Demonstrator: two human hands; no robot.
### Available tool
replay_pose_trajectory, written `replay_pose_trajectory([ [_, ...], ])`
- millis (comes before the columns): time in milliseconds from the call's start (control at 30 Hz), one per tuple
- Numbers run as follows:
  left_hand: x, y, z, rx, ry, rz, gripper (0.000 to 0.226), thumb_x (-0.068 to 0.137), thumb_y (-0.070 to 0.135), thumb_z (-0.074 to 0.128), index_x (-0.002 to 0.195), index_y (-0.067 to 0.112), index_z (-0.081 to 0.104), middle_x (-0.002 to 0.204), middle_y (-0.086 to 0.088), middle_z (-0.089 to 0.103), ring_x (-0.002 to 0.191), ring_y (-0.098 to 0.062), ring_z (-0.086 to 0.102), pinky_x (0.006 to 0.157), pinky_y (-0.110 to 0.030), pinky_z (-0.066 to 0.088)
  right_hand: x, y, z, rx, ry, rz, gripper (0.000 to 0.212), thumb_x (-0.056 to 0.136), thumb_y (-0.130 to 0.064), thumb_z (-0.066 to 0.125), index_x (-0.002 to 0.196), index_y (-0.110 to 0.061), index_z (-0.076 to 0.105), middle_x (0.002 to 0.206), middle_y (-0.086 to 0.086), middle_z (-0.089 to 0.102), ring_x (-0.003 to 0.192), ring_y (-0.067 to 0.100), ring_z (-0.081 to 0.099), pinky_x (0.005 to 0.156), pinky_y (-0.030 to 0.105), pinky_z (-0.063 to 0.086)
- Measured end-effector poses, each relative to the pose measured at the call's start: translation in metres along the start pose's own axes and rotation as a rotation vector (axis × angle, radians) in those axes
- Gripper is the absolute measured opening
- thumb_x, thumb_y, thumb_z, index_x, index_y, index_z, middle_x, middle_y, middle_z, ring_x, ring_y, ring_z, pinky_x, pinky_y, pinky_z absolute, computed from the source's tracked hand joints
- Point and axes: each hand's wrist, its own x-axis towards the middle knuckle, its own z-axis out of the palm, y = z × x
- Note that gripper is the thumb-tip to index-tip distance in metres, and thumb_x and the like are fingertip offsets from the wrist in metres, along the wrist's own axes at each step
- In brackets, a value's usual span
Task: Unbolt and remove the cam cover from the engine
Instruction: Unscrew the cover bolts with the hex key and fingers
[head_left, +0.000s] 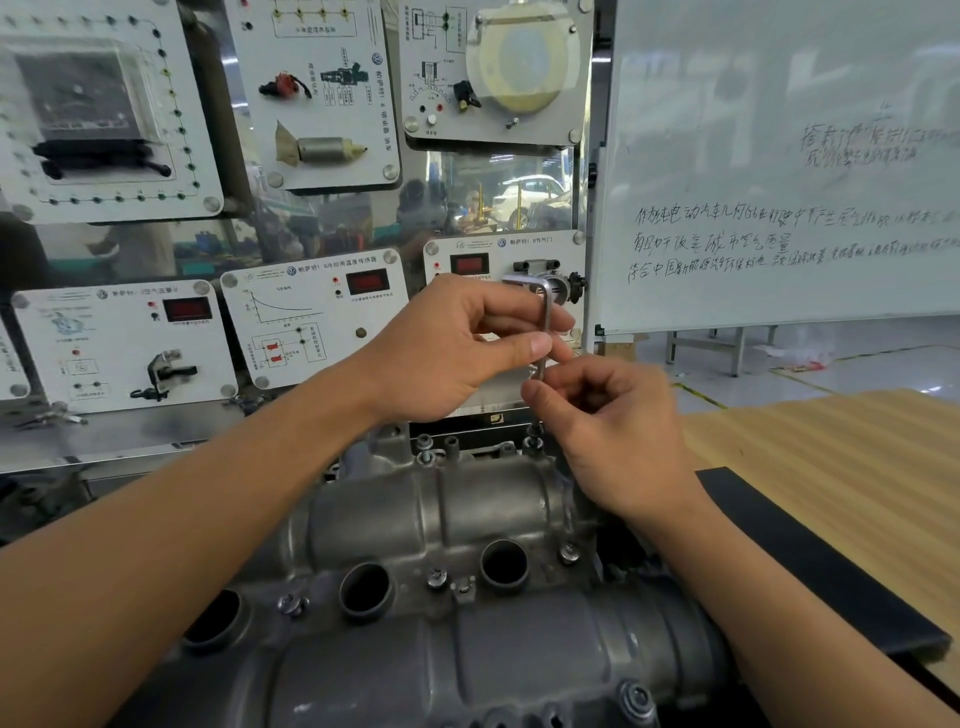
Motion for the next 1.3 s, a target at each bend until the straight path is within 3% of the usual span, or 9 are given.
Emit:
replay_pose_trajectory([
  [133, 0.001, -0.003, 0.002, -0.003, 0.077, 0.01, 0.016, 0.087, 0.01, 0.074, 0.096, 0.024, 0.074, 0.09, 0.005, 0.078, 0.093, -0.01, 0.074, 0.094, -0.031, 0.057, 0.0, -0.001, 0.0, 0.001, -0.004, 0.006, 0.012, 0.085, -0.004, 0.074, 0.075, -0.01, 0.071, 0.06, 0.009, 0.063, 0.051, 0.004, 0.052, 0.051, 0.013, 0.044],
  [267, 0.003, -0.006, 0.005, 0.014, 0.134, 0.045, 0.015, 0.082, 0.012, 0.079, 0.088, 0.025, 0.074, 0.082, 0.009, 0.077, 0.081, -0.008, 0.074, 0.078, -0.021, 0.058, 0.0, -0.002, 0.0, 0.019, 0.017, 0.019, 0.012, 0.082, -0.007, 0.079, 0.074, -0.011, 0.071, 0.064, 0.011, 0.065, 0.051, 0.006, 0.054, 0.051, 0.015, 0.046],
  [367, 0.004, -0.006, 0.009, 0.016, 0.168, 0.07, 0.014, 0.08, 0.014, 0.081, 0.081, 0.025, 0.072, 0.077, 0.011, 0.075, 0.073, -0.004, 0.07, 0.07, -0.016, 0.054, 0.0, -0.002, 0.0, 0.02, 0.039, 0.025, 0.019, 0.079, -0.01, 0.082, 0.069, -0.019, 0.07, 0.059, 0.003, 0.065, 0.05, 0.005, 0.055, 0.05, 0.015, 0.046],
  [533, 0.004, -0.008, 0.011, 0.02, 0.198, 0.095, 0.02, 0.078, 0.012, 0.083, 0.074, 0.022, 0.066, 0.069, 0.014, 0.071, 0.066, -0.004, 0.067, 0.065, -0.015, 0.052, 0.001, 0.0, 0.001, 0.022, 0.044, 0.033, 0.017, 0.078, -0.01, 0.083, 0.07, -0.017, 0.07, 0.056, -0.004, 0.062, 0.049, 0.005, 0.054, 0.049, 0.014, 0.044],
  [767, 0.005, -0.01, 0.012, 0.032, 0.222, 0.085, 0.024, 0.078, 0.013, 0.084, 0.071, 0.021, 0.062, 0.065, 0.013, 0.067, 0.063, -0.003, 0.062, 0.063, -0.016, 0.051, 0.001, 0.0, 0.0, 0.003, 0.028, 0.013, 0.016, 0.081, -0.008, 0.08, 0.071, -0.015, 0.07, 0.059, 0.005, 0.065, 0.051, 0.006, 0.054, 0.051, 0.016, 0.045],
  [867, 0.004, -0.009, 0.011, 0.019, 0.201, 0.055, 0.018, 0.081, 0.018, 0.081, 0.074, 0.02, 0.064, 0.068, 0.01, 0.068, 0.066, -0.006, 0.064, 0.067, -0.02, 0.054, 0.001, 0.0, -0.001, -0.012, 0.012, 0.004, 0.015, 0.083, -0.008, 0.079, 0.071, -0.013, 0.07, 0.06, 0.004, 0.066, 0.051, 0.005, 0.054, 0.052, 0.015, 0.044],
  [967, 0.003, -0.007, 0.007, -0.024, 0.115, 0.027, 0.002, 0.09, 0.016, 0.071, 0.091, 0.018, 0.07, 0.084, 0.002, 0.075, 0.083, -0.008, 0.071, 0.078, -0.025, 0.056, 0.001, -0.001, -0.001, -0.028, 0.003, -0.002, 0.015, 0.085, -0.009, 0.076, 0.071, -0.012, 0.07, 0.062, 0.007, 0.066, 0.05, 0.004, 0.053, 0.051, 0.014, 0.043],
  [1067, 0.001, -0.005, 0.005, -0.052, 0.053, 0.02, 0.016, 0.095, 0.01, 0.065, 0.107, 0.019, 0.07, 0.097, 0.001, 0.078, 0.097, -0.008, 0.072, 0.086, -0.023, 0.055, 0.0, 0.0, -0.001, -0.032, 0.001, -0.019, 0.018, 0.086, -0.008, 0.074, 0.07, -0.009, 0.068, 0.061, 0.011, 0.062, 0.049, 0.005, 0.049, 0.05, 0.015, 0.041],
  [1300, 0.002, -0.006, 0.005, -0.019, 0.081, 0.02, 0.015, 0.092, 0.01, 0.069, 0.101, 0.022, 0.073, 0.091, 0.003, 0.078, 0.094, -0.011, 0.074, 0.095, -0.034, 0.055, 0.0, 0.002, -0.001, -0.021, -0.019, -0.038, 0.018, 0.088, -0.006, 0.072, 0.071, -0.007, 0.068, 0.061, 0.011, 0.061, 0.053, 0.006, 0.05, 0.053, 0.016, 0.044],
])
